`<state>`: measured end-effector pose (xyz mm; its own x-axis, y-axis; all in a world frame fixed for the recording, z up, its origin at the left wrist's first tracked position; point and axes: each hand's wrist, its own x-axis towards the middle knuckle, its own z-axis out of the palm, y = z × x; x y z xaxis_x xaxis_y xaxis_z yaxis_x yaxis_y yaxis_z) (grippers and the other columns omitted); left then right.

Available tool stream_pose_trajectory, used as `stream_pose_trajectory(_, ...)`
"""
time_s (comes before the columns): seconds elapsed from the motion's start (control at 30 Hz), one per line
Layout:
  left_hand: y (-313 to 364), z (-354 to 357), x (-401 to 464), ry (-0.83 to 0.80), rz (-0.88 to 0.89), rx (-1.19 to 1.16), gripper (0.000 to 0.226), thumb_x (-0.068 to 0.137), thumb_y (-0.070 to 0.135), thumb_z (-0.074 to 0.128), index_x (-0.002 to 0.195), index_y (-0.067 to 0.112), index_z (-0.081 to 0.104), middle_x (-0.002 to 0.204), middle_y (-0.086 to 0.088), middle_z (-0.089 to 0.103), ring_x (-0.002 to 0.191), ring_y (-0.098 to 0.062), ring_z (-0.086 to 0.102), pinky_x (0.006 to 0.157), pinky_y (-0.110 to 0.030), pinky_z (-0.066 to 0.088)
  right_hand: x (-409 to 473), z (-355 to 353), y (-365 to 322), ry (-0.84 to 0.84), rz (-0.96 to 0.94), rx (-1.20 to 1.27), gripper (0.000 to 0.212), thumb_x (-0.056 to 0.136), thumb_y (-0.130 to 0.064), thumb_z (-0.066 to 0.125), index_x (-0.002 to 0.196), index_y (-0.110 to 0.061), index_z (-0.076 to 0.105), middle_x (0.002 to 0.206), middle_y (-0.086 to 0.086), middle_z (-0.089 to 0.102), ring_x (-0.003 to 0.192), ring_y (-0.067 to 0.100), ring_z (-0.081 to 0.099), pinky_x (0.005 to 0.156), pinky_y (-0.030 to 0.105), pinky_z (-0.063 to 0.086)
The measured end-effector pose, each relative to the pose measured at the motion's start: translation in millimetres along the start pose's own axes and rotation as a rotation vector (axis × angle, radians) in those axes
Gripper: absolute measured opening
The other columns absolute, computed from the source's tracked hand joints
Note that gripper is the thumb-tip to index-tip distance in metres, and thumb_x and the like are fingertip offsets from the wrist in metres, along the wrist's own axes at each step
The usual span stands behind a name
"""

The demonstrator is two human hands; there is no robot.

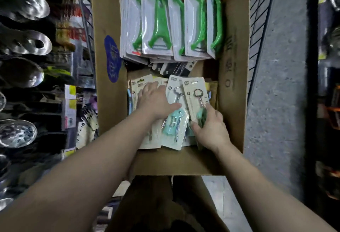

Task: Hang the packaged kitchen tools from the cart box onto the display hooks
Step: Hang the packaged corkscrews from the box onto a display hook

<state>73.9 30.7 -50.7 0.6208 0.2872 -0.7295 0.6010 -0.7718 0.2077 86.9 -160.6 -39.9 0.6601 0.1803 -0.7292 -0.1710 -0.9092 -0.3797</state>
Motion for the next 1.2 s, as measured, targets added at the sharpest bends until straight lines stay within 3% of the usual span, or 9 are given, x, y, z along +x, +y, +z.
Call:
stream_pose_trajectory(0.23,7,3,12,-0.004,-0.061,0.016,0.100,0.071,0.075,0.070,0.146,0.014,0.044,0.164,-0.012,0.017,0.153,-0.032,0.009,0.124,-0.045,0.014,18,5,0,-0.006,0.143,0.144,0.097,0.086,-0.039,0.072,0.158,-0.028,0.009,0.148,0.006,0.040,0.130,0.027,0.049,0.106,0.040,0.042)
stream_pose_trajectory(0.5,8,0,-6,0.177,-0.034,-0.297,0.038,0.084,0.044,0.074,0.111,0.024,0.055,0.124,-0.004,0.054,0.125,-0.029,0.046,0.104,-0.038,0.038,29,-4,0,-0.053,0.210,0.207,0.080,0.067,-0.040,0.089,0.131,-0.017,0.048,0.125,-0.003,0.062,0.114,0.020,0.061,0.097,0.038,0.052)
stream_pose_trajectory(0.67,-2,2,-17,-0.029,0.011,-0.598,0.018,0.097,0.023,0.062,0.113,0.015,0.060,0.090,0.004,0.063,0.093,-0.023,0.063,0.088,-0.035,0.053,32,-3,7,-0.135,0.273,0.362,0.073,0.054,-0.038,0.095,0.117,-0.020,0.062,0.108,-0.005,0.073,0.093,0.017,0.073,0.087,0.041,0.059)
stream_pose_trajectory(0.73,-5,3,-20,-0.087,-0.006,-0.622,0.019,0.101,0.026,0.057,0.094,0.010,0.063,0.082,-0.001,0.059,0.080,-0.021,0.058,0.072,-0.030,0.047,30,-1,7,-0.122,0.281,0.364,0.084,0.049,-0.043,0.096,0.119,-0.019,0.057,0.109,-0.004,0.072,0.093,0.017,0.072,0.084,0.042,0.061)
stream_pose_trajectory(0.8,-8,4,-21,-0.103,-0.024,-0.684,0.023,0.104,0.027,0.051,0.091,0.013,0.063,0.089,-0.004,0.063,0.081,-0.020,0.059,0.070,-0.029,0.048,24,-1,2,-0.091,0.255,0.320,0.083,0.053,-0.043,0.096,0.120,-0.018,0.054,0.110,-0.003,0.068,0.094,0.017,0.070,0.082,0.040,0.061)
stream_pose_trajectory(0.9,-10,5,-25,-0.075,-0.073,-0.827,0.031,0.106,0.031,0.043,0.125,0.012,0.060,0.120,-0.006,0.065,0.109,-0.025,0.061,0.094,-0.036,0.050,15,-5,-6,-0.075,0.211,0.342,0.082,0.058,-0.039,0.095,0.121,-0.016,0.047,0.113,-0.002,0.065,0.096,0.016,0.069,0.079,0.038,0.061)
stream_pose_trajectory(1.03,-10,-2,-31,-0.138,-0.193,-1.160,0.031,0.104,0.040,0.047,0.125,0.021,0.059,0.117,-0.006,0.072,0.108,-0.030,0.068,0.098,-0.052,0.054,4,-22,-14,-0.082,0.106,0.374,0.090,0.060,-0.039,0.094,0.129,-0.016,0.040,0.118,-0.002,0.063,0.102,0.017,0.068,0.090,0.043,0.058)
stream_pose_trajectory(1.1,-14,-9,-35,-0.195,-0.242,-1.306,0.034,0.102,0.045,0.051,0.126,0.022,0.059,0.120,-0.007,0.072,0.112,-0.036,0.068,0.099,-0.058,0.051,-3,-33,-23,-0.054,0.046,0.399,0.084,0.064,-0.037,0.092,0.126,-0.019,0.038,0.115,-0.006,0.062,0.101,0.013,0.066,0.086,0.033,0.059)
stream_pose_trajectory(1.2,-24,-22,-39,-0.256,-0.268,-1.454,0.048,0.096,0.053,0.056,0.137,0.028,0.051,0.135,-0.003,0.064,0.114,-0.034,0.066,0.094,-0.057,0.054,-14,-50,-43,-0.024,-0.024,0.441,0.074,0.069,-0.031,0.089,0.121,-0.019,0.037,0.105,-0.012,0.060,0.090,0.002,0.062,0.062,0.010,0.052)
